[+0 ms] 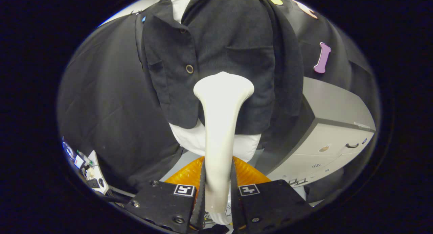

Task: Iron the clothes twice with a garment steamer, once on the left side and once on the right side.

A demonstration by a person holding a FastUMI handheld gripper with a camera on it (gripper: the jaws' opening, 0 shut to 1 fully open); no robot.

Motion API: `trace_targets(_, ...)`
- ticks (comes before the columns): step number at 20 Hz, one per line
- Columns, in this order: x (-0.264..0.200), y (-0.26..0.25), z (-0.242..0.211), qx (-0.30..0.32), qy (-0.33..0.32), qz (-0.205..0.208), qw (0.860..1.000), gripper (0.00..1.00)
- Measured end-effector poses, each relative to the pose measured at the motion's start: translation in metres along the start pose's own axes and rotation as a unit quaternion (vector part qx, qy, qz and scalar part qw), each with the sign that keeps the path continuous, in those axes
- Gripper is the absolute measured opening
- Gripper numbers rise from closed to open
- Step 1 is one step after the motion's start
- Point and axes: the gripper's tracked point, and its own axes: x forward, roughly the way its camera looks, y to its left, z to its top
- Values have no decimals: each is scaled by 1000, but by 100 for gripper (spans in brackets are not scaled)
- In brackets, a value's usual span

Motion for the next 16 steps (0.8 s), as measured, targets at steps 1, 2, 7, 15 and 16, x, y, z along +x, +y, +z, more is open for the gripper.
trace_targets(1,-7,2,7,1,-10,0,1000,34)
trace_targets(2,-17,5,16,1,-20,1,1000,34)
trace_targets(7,-70,34,67,-19,-88,14,996,34)
trace_targets(15,-122,109,163,-56,-190,51,979,34)
trace_targets(16,-124,119,175,-62,-200,54,976,34)
